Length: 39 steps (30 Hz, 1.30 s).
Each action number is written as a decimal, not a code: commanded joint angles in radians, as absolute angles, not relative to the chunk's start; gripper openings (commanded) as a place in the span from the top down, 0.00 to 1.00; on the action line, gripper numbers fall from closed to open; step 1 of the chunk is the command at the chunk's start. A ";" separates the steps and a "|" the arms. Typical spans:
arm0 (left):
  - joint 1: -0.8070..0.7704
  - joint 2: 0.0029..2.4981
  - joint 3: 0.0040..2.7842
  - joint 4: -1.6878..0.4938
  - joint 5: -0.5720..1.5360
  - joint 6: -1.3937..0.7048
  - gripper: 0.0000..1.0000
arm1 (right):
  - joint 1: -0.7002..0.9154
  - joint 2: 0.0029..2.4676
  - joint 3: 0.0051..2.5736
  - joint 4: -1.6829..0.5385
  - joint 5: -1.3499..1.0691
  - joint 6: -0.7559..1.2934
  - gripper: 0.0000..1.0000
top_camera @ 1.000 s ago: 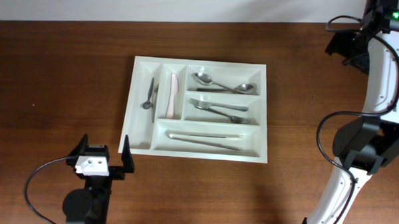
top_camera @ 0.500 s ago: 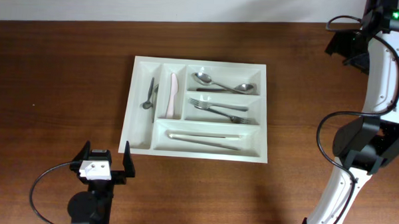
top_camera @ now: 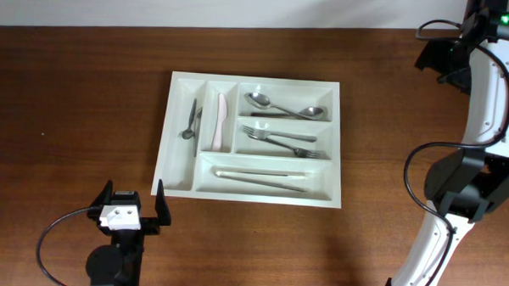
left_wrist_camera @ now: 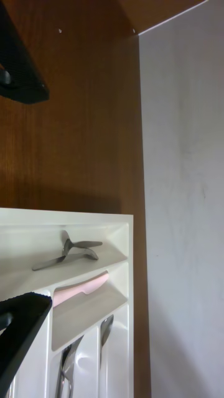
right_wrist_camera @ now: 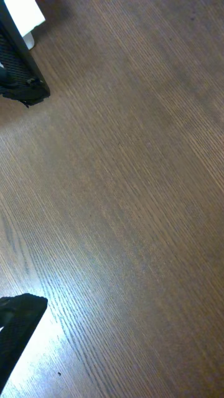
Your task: Pack container
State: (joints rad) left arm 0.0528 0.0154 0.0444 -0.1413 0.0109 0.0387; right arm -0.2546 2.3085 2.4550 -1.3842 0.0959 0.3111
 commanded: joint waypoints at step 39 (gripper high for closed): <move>0.058 0.005 0.035 -0.135 0.011 0.054 0.01 | 0.095 1.634 2.125 -1.150 0.319 0.317 0.01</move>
